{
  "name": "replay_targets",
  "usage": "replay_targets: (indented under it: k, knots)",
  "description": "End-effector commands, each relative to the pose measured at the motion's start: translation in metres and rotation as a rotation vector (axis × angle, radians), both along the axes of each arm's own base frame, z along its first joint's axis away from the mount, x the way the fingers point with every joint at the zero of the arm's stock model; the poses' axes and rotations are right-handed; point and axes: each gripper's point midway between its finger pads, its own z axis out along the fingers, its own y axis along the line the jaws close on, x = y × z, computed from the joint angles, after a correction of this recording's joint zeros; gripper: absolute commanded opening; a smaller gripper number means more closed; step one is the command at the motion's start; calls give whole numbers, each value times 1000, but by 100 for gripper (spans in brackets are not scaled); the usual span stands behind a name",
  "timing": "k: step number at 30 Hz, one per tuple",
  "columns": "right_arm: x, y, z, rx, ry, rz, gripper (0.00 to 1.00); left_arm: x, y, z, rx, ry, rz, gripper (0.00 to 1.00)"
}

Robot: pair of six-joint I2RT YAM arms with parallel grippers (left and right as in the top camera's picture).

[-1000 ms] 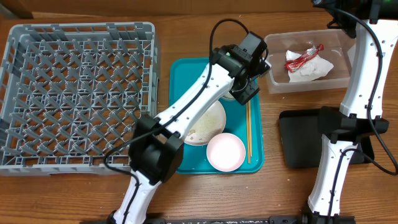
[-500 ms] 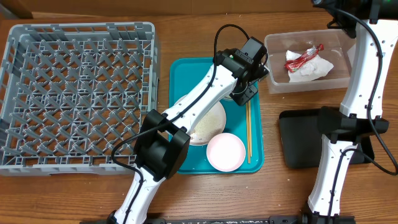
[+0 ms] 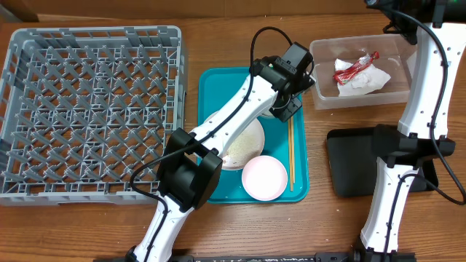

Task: Sort waste into correct bins and load items into the dishwasher
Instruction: 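Carry the small white bowl with the left gripper over the rack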

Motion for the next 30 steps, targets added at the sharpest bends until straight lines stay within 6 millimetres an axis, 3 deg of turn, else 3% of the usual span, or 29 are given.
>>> replay_targets:
  k: [1, 4, 9, 16, 22, 26, 30]
  knots:
    - [-3, -1, 16, 0, -40, -6, 100, 15, -6, 30, -57, -47, 57, 4]
    - [-3, -1, 16, 0, -40, -6, 100, 34, 10, 61, -66, -101, 158, 4]
    - [-3, -1, 16, 0, -40, -6, 100, 65, 65, 117, -98, -161, 379, 4]
    - [-3, -1, 16, 0, -40, -6, 100, 80, 141, 181, -414, -9, 511, 4]
    - [-3, -1, 16, 0, -39, -6, 100, 89, 238, 205, -762, 187, 615, 4]
    - [-3, -1, 16, 0, -40, -6, 100, 88, 299, 205, -844, 201, 681, 4]
    - [-3, -1, 16, 0, -40, -6, 100, 80, 337, 202, -911, 235, 737, 4]
